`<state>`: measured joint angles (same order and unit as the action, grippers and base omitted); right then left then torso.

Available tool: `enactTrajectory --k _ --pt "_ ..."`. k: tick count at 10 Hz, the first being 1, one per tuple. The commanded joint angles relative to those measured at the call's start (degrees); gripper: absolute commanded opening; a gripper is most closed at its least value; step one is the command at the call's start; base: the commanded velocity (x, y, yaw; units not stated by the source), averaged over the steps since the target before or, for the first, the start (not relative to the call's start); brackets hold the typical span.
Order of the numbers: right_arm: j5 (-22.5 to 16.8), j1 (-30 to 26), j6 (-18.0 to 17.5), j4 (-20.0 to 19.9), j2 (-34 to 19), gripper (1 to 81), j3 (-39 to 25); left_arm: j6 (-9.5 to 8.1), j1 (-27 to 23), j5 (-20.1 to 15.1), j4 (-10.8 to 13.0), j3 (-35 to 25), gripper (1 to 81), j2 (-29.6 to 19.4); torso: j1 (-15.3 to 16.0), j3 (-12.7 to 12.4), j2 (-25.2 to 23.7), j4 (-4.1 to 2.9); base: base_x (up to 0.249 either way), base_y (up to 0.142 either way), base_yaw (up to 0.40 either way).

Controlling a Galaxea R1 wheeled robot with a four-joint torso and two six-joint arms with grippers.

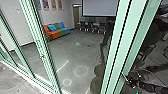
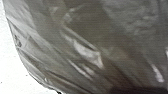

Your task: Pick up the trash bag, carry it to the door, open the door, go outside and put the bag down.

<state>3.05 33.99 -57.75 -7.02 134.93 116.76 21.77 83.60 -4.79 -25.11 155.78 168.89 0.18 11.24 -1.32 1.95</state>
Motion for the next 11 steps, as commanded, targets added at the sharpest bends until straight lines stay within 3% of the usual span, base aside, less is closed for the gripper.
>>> enactTrajectory --k 1,5,8,11 --pt "-5.9 -6.0 -0.7 -0.8 1.8 81.1 1.1 0.02 -2.1 -4.1 -0.4 0.2 1.0 -0.6 0.0 -0.1 0.0 0.00 0.000 0.000 0.000" --pt "-6.7 -11.6 -0.3 -0.5 -3.6 81.1 2.4 0.02 -1.7 -4.2 -0.4 0.2 1.0 -0.7 0.2 0.2 0.1 -0.05 0.000 0.000 0.000" --pt "-8.8 -17.5 0.2 0.3 -8.6 81.1 -0.9 0.02 -1.7 -4.2 -0.4 0.2 1.0 -0.5 0.3 0.3 0.2 -0.09 0.000 0.000 0.000" --pt "-10.2 -20.6 0.1 3.0 -9.4 81.1 -2.1 0.02 -1.7 -4.3 -0.4 0.2 1.0 -0.4 0.3 0.3 0.3 -0.11 0.000 0.000 0.000"
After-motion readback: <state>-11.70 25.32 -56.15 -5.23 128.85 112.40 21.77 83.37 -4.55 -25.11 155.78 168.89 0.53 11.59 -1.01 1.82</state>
